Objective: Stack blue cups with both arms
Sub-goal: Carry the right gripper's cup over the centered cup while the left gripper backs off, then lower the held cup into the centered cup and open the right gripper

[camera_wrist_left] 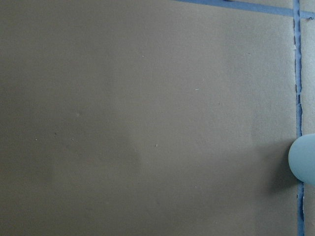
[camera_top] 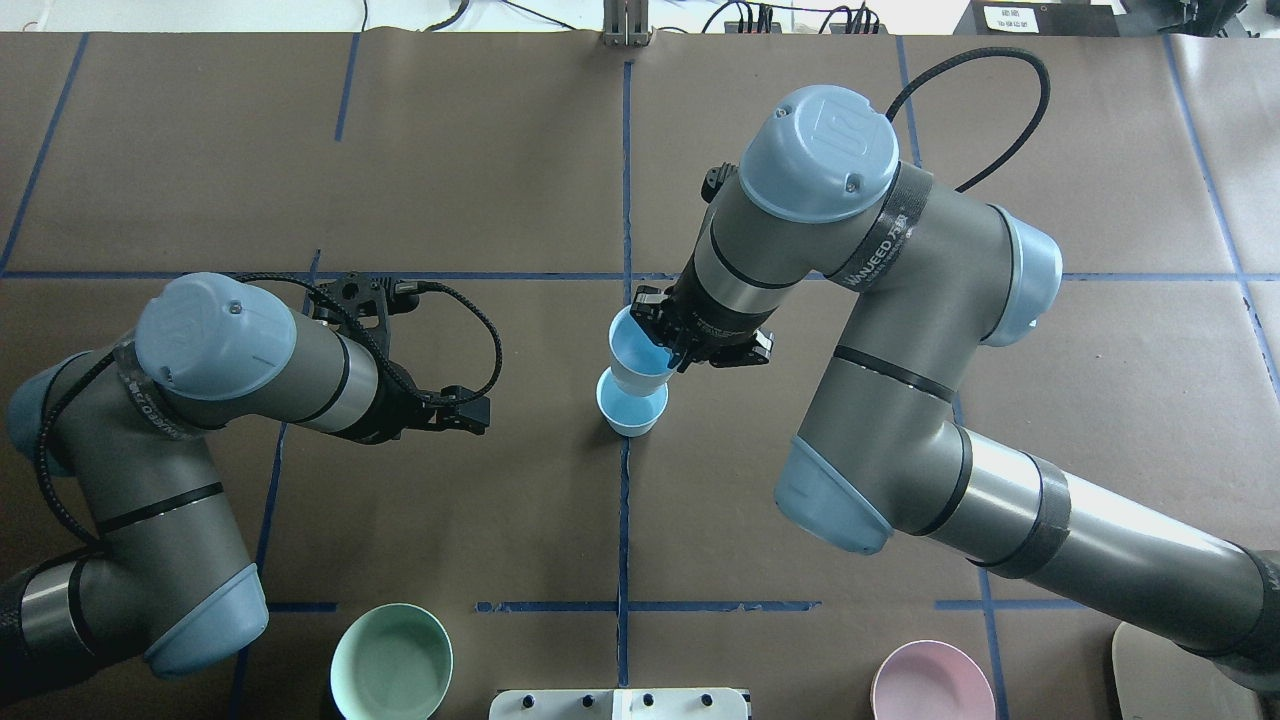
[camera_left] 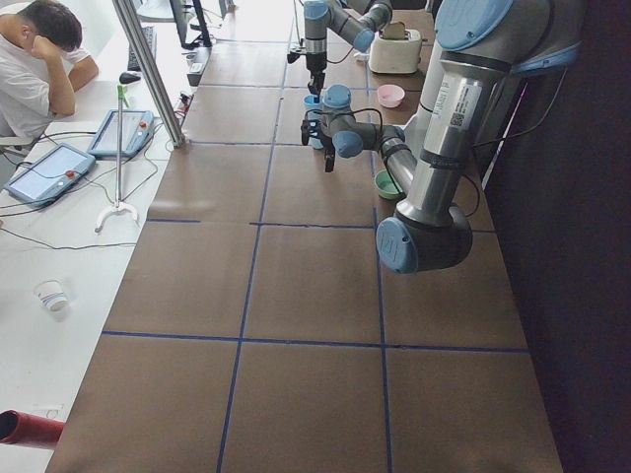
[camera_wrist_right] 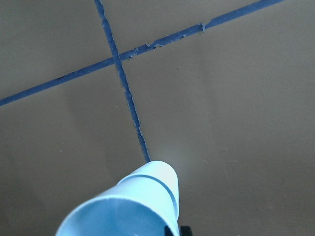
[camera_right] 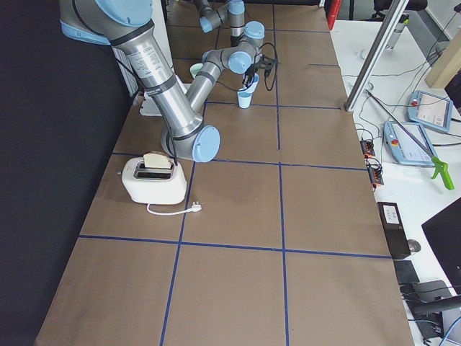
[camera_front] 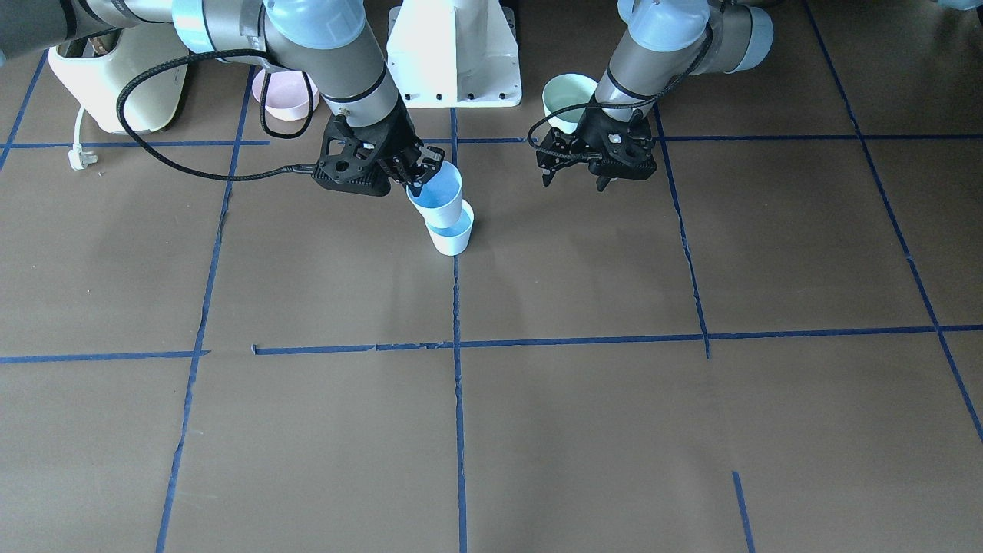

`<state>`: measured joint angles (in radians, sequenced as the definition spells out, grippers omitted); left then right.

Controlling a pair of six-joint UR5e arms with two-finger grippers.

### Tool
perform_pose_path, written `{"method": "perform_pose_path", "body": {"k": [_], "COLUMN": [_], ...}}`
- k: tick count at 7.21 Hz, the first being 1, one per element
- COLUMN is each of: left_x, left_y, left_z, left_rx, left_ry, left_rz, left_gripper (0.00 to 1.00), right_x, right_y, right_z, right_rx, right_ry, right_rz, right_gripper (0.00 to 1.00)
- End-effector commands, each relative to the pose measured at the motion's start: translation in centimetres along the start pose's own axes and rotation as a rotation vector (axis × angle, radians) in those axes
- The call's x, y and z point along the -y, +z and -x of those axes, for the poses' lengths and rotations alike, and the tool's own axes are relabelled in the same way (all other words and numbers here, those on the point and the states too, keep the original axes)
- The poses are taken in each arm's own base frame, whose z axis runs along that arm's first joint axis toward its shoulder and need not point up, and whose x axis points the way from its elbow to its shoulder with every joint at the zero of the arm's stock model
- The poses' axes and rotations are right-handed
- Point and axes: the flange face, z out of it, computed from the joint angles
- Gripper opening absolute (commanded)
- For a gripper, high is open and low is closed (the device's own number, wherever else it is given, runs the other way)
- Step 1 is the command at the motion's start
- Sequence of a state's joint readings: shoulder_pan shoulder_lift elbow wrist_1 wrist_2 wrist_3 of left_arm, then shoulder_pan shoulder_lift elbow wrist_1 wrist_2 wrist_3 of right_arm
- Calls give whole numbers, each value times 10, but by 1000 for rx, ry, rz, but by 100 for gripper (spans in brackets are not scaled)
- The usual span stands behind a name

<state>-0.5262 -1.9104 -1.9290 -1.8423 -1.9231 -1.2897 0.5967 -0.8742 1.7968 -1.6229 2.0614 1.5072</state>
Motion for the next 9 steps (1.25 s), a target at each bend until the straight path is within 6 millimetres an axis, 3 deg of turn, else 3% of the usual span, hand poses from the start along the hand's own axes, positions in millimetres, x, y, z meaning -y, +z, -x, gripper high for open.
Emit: {"method": "perform_pose_path", "body": {"k": [1, 4, 7, 8, 9], "left_x": [0, -1, -1, -1, -1], "left_y": [0, 0, 0, 0, 0], "left_z": [0, 0, 0, 0, 0], "left_rx": [0, 0, 0, 0, 0], "left_ry": [-3, -3, -4, -3, -3], "left_rz": [0, 0, 0, 0, 0], "left_gripper": [100, 100, 100, 100, 100], "right_x": [-2, -17, -17, -17, -16], "right_y": [16, 27, 29, 29, 29], "right_z": [2, 3, 4, 3, 4], "right_rx": [-24, -36, -37, -38, -37], "right_ry": [1, -16, -17, -16, -15], "right_rz": [-12, -6, -10, -11, -16], "right_gripper": [0, 0, 0, 20, 99]}}
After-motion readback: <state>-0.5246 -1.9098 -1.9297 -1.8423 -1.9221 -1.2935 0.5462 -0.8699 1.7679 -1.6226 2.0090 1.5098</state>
